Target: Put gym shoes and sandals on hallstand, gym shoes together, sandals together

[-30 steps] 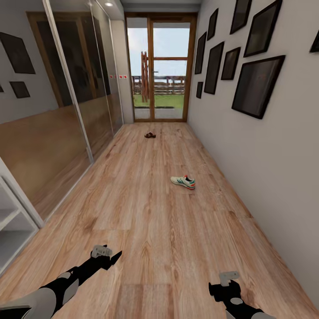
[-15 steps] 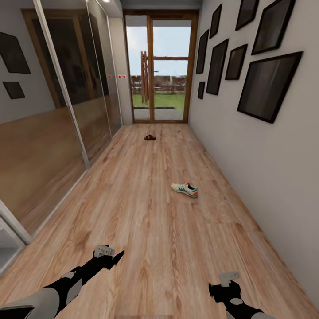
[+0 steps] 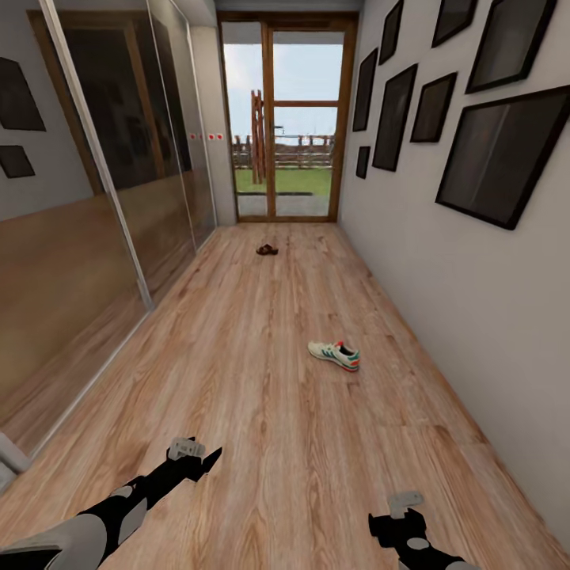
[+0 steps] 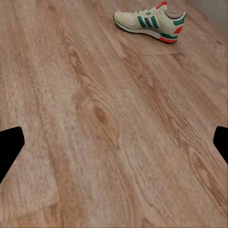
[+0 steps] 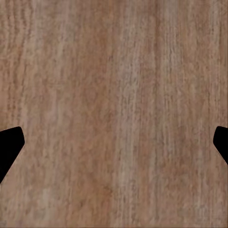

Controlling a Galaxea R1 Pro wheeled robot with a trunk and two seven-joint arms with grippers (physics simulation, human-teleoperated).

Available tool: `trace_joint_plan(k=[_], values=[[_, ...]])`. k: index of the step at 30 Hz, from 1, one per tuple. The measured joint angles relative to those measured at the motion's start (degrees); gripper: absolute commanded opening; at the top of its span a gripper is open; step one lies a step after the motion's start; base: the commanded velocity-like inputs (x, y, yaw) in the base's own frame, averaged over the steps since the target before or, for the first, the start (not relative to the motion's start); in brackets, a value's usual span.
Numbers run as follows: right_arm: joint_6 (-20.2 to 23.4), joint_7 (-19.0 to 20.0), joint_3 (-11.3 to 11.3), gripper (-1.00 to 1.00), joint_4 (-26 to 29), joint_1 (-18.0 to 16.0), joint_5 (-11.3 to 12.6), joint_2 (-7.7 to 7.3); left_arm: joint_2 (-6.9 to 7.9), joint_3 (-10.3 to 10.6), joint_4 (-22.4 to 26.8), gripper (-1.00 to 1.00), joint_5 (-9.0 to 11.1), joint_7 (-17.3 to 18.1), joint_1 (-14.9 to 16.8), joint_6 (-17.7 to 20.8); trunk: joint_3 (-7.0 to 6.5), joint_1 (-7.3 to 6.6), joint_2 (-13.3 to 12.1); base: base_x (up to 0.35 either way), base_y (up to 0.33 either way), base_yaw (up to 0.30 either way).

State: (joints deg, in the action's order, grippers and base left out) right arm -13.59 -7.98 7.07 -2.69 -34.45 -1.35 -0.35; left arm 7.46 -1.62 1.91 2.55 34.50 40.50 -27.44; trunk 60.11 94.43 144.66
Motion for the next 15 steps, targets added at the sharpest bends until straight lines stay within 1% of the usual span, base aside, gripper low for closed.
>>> trace_joint_plan(k=[15], values=[[-0.2,0.0,-0.1,1.00,0.0,0.0,0.0,0.16,0.00,0.0,0.0,1.00,0.0,0.0,0.0,0.0,0.00,0.00,0.0,0.350,0.000,0.000]])
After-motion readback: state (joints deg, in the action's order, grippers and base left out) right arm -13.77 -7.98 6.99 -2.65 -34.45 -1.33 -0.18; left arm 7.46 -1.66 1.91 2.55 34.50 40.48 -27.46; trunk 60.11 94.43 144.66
